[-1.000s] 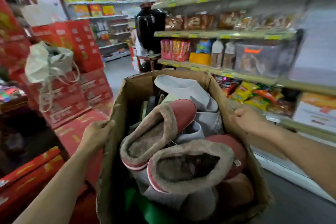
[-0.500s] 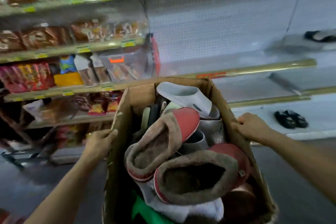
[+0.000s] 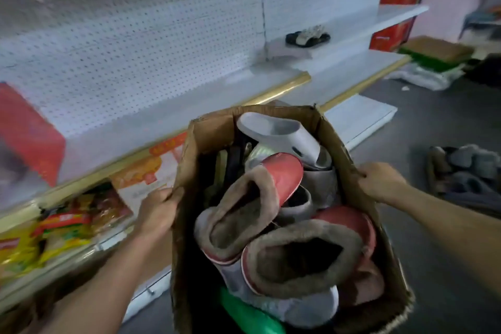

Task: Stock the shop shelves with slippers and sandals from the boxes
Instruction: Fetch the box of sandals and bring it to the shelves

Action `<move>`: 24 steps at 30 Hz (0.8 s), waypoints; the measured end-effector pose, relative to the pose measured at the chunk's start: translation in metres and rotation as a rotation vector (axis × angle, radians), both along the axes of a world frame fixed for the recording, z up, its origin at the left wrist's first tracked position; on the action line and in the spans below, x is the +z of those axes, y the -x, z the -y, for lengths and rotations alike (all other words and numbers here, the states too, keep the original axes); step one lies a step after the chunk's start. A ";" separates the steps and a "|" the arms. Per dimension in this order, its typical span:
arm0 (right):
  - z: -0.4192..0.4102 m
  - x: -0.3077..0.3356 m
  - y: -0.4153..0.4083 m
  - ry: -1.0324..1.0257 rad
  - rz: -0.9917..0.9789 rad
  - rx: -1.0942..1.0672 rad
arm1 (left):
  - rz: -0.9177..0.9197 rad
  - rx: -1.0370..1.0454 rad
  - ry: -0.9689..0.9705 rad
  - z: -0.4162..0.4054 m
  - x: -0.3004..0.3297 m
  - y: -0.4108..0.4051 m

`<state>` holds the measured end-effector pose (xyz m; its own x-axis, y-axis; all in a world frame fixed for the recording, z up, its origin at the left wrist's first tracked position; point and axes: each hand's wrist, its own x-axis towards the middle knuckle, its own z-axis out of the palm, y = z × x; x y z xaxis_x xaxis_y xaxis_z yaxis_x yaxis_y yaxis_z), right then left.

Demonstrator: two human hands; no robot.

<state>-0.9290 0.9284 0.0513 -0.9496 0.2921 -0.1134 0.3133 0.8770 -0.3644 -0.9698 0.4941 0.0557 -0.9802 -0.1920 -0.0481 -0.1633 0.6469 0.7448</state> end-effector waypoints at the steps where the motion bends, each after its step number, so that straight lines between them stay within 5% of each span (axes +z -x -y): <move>1: -0.018 -0.004 0.002 0.005 -0.008 -0.049 | -0.008 -0.041 0.003 -0.021 -0.002 0.023; 10: -0.215 -0.023 0.050 -0.016 0.018 -0.342 | 0.036 -0.332 0.069 -0.255 -0.034 0.199; 24: -0.518 -0.011 0.199 -0.019 0.082 -0.558 | 0.097 -0.509 -0.006 -0.597 -0.058 0.399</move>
